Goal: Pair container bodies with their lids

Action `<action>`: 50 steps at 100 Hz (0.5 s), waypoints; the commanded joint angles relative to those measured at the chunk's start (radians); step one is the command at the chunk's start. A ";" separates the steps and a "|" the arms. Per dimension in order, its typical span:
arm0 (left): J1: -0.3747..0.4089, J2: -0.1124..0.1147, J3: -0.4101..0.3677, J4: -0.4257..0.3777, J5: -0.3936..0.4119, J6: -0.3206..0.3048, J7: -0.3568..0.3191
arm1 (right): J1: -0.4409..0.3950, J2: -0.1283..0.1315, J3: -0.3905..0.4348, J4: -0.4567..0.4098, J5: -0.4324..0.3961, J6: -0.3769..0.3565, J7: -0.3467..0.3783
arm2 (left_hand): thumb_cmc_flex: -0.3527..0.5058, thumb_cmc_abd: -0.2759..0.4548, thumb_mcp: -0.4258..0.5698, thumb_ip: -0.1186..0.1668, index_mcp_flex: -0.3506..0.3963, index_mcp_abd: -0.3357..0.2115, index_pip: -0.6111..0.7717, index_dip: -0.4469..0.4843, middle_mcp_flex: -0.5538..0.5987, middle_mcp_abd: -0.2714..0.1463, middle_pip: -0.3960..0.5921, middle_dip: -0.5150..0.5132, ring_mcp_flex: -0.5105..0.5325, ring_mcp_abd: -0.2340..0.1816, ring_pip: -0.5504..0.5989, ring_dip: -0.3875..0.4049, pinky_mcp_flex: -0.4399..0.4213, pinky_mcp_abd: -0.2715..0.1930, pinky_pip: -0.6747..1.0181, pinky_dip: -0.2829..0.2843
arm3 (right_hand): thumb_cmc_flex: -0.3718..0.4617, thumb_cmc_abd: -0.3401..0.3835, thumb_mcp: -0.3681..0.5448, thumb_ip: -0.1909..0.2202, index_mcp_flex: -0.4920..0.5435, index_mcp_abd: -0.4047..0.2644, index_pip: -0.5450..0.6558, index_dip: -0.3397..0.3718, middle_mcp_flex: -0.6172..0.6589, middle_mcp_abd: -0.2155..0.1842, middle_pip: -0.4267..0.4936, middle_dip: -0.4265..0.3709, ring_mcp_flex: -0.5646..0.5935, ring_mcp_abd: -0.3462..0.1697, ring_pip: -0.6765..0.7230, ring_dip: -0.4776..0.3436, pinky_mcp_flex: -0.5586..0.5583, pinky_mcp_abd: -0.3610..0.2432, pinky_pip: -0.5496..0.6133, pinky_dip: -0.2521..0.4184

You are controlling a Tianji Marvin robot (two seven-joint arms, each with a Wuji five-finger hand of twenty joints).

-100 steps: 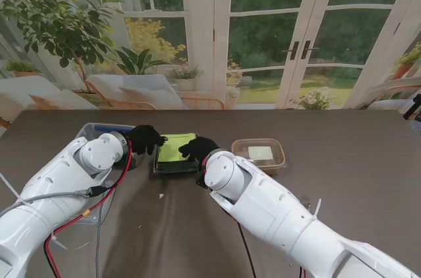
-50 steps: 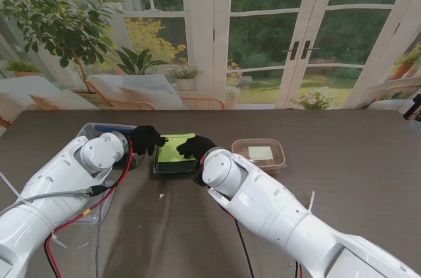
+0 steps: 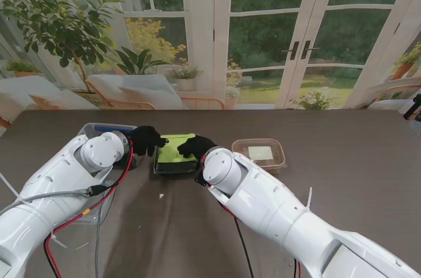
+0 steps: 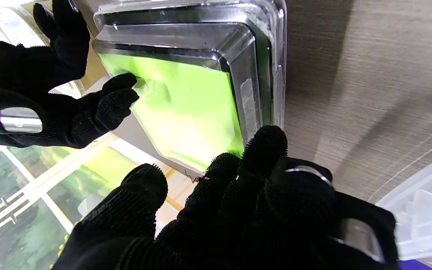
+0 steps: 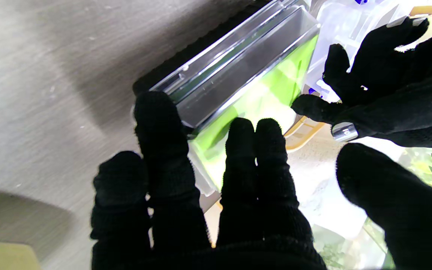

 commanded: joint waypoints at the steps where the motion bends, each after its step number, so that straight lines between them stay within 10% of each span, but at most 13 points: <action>1: 0.009 0.001 0.001 -0.005 0.003 0.009 -0.031 | -0.014 -0.001 -0.001 0.019 0.003 0.002 0.018 | -0.003 0.006 -0.014 0.012 0.014 -0.005 0.034 0.020 0.018 0.028 0.017 0.014 0.001 0.093 0.002 0.016 0.031 -0.006 0.149 -0.010 | -0.006 -0.012 -0.008 -0.001 -0.023 0.016 0.016 0.008 -0.033 0.108 -0.049 -0.043 -0.022 0.004 -0.003 -0.003 0.141 -0.028 -0.005 0.028; 50: 0.010 0.009 0.005 -0.018 0.012 0.024 -0.057 | -0.039 0.001 0.027 0.032 0.045 -0.007 0.016 | -0.002 0.010 -0.027 0.013 0.016 -0.005 0.035 0.020 0.020 0.026 0.018 0.015 -0.001 0.092 0.001 0.017 0.029 -0.005 0.147 -0.010 | -0.003 -0.012 -0.001 -0.001 -0.023 0.029 0.020 0.010 -0.031 0.122 -0.045 -0.044 -0.021 0.012 -0.002 -0.003 0.130 -0.018 -0.013 0.033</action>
